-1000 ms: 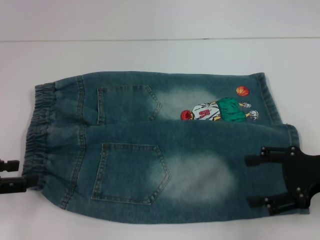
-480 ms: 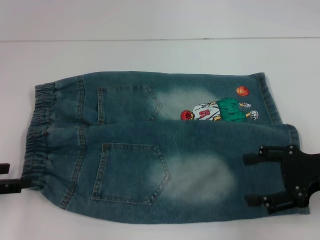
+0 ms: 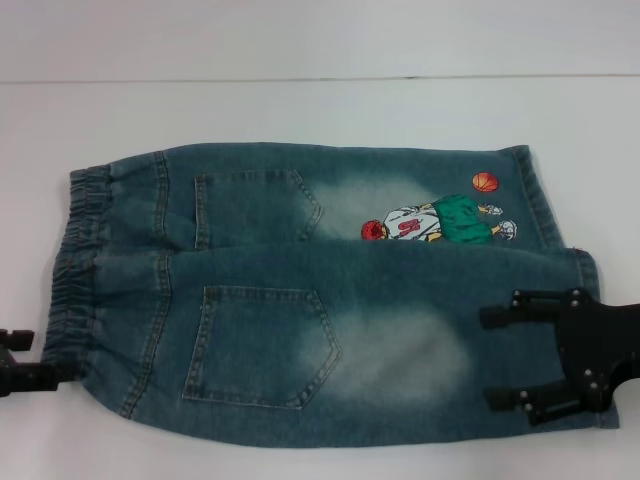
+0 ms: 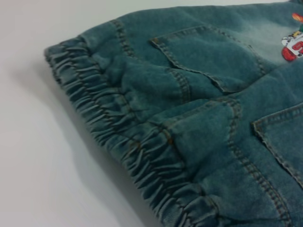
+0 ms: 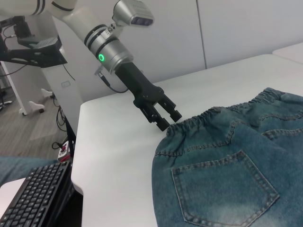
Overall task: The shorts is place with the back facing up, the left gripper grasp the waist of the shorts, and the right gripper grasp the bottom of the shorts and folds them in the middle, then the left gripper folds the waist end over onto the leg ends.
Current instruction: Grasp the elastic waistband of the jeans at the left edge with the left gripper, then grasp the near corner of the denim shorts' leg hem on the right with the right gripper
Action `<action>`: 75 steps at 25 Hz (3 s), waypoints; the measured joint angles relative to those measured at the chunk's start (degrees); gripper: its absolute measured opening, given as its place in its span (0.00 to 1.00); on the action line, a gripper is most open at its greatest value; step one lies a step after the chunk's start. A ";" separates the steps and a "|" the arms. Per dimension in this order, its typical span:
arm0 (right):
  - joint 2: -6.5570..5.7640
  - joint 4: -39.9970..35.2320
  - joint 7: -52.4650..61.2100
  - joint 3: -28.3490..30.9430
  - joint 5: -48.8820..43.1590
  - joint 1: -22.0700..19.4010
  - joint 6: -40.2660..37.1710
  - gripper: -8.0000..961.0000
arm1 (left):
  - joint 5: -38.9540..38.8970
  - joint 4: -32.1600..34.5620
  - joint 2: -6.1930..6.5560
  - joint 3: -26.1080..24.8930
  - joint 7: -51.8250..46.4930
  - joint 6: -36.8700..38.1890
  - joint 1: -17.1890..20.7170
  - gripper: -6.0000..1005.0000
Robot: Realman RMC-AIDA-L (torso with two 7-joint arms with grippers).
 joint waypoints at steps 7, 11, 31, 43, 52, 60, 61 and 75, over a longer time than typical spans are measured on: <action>0.00 0.42 0.00 -0.10 0.00 0.17 0.15 0.99 | 1.36 -0.13 -0.60 1.42 -0.33 -1.79 -0.50 0.85; 0.00 0.42 0.02 -0.17 0.00 0.17 0.00 0.99 | 1.68 -0.13 -0.67 1.84 -0.90 -2.10 -0.74 0.84; -0.08 0.42 0.07 -0.17 -0.27 -0.69 -0.33 0.99 | 0.23 0.40 -0.80 2.76 -1.26 1.78 -1.64 0.41; -0.72 -7.52 14.45 -0.21 -3.17 -0.83 1.21 0.98 | -0.69 0.52 -1.44 4.00 -1.56 2.09 -2.31 0.04; -1.94 -20.02 28.28 -5.00 -17.49 1.55 -4.49 0.98 | -1.54 -0.09 -1.16 4.58 -1.14 2.75 -3.03 0.04; -1.58 -21.63 34.40 -10.95 -30.36 4.48 -4.69 0.98 | -1.37 -0.44 -1.07 4.72 -1.15 2.83 -3.12 0.04; -1.48 -21.40 35.17 -11.65 -31.71 4.81 -4.69 0.98 | -1.38 -0.63 -1.02 4.72 -1.15 2.73 -3.13 0.04; -0.25 -16.75 38.05 -15.57 -33.83 6.69 -4.08 0.98 | -1.64 -1.68 -0.84 4.71 -0.98 1.81 -3.21 0.04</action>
